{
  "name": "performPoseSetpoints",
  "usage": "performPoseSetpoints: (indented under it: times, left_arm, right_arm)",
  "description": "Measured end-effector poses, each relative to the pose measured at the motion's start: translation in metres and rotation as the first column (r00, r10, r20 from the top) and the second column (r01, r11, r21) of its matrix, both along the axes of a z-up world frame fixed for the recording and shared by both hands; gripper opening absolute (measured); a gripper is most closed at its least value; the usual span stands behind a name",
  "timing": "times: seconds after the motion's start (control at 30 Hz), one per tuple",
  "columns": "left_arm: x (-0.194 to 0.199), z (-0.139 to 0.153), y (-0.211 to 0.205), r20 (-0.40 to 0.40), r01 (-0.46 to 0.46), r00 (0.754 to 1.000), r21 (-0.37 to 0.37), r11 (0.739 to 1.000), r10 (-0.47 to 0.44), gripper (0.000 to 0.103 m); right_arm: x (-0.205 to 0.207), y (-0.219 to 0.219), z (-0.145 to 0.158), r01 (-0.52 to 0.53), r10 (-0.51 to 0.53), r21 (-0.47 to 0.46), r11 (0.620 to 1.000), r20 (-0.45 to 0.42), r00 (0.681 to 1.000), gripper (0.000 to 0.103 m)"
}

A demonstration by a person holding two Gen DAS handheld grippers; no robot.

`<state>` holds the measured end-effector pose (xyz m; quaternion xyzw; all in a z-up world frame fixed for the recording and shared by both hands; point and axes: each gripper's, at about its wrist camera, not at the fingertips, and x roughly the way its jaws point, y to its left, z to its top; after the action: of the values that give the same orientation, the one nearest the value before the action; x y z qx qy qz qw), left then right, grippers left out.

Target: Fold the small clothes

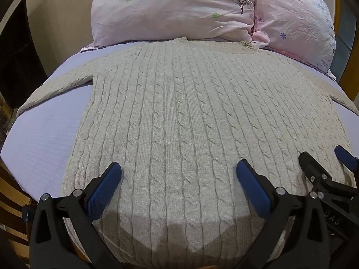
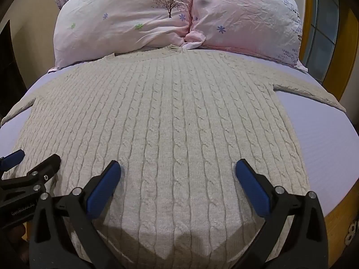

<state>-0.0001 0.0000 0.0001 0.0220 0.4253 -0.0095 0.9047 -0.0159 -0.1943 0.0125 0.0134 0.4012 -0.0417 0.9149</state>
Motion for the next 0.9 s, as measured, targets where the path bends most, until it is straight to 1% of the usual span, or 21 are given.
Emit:
performPoseSetpoints:
  times: [0.07,0.9]
  left_arm:
    - [0.0000,0.0000,0.0000,0.001,0.000,1.000,0.000,1.000,0.000,0.102]
    - [-0.0005,0.0014,0.0047,0.001,0.002,1.000,0.002,1.000,-0.002,0.102]
  right_arm:
    - [0.0021,-0.0016,0.0043,0.000,0.000,0.000,1.000,-0.002,1.000,0.101]
    - [-0.0008,-0.0013,0.0016,-0.001,0.001,-0.001,1.000,0.005,1.000,0.101]
